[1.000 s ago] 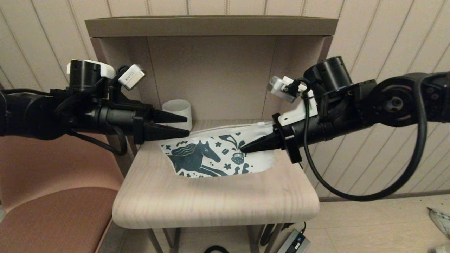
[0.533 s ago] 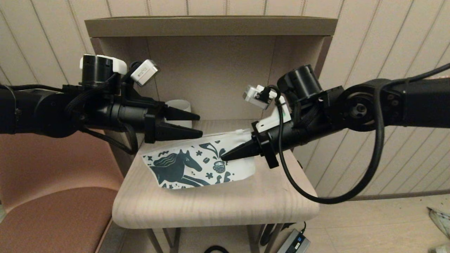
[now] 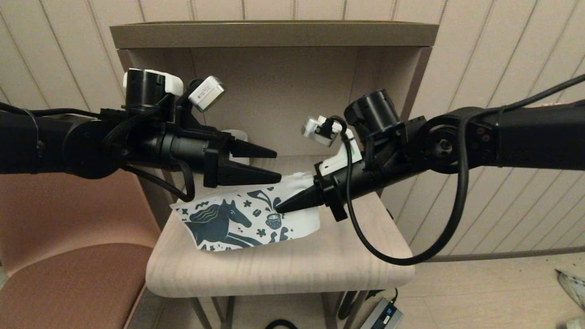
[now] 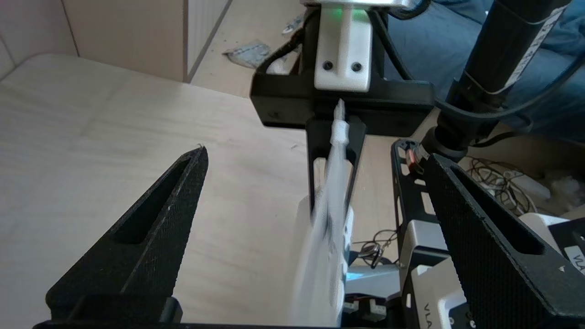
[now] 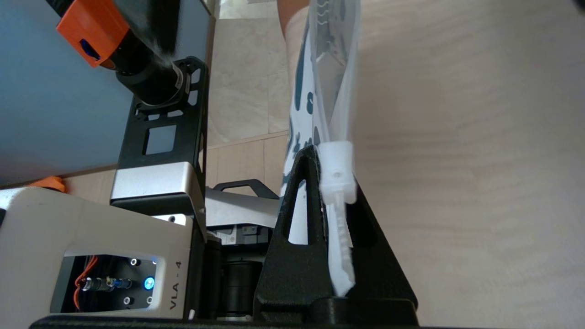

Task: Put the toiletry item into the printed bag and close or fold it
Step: Close the strorage bag and place it on the desk

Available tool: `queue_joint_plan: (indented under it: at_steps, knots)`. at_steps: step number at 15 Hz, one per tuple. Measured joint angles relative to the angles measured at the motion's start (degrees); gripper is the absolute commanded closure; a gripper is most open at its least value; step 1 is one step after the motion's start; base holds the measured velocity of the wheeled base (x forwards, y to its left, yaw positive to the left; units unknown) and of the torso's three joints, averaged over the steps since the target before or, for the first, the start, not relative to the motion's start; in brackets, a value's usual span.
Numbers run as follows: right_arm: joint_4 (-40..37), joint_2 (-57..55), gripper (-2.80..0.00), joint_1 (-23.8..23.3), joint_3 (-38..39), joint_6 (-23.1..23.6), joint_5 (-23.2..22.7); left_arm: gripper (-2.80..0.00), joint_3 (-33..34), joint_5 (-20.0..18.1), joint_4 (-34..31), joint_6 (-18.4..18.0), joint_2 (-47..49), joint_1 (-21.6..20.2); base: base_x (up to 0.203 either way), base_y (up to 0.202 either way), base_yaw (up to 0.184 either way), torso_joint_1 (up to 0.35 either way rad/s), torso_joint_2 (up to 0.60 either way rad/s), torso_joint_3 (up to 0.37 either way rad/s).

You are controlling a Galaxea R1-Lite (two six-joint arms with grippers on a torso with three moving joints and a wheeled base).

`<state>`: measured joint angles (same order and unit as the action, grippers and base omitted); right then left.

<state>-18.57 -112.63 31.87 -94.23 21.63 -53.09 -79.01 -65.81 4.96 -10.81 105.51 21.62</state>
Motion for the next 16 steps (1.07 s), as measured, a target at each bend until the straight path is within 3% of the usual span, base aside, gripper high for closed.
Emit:
queue_joint_plan:
  at_steps: [16]
  knots:
    - [-0.3, -2.8, 0.0, 2.0, -4.3, -2.4, 0.4, -2.8, -0.4, 0.0, -0.1, 1.6, 1.3, 1.7, 0.0, 0.0, 0.0, 0.0, 0.0, 0.0]
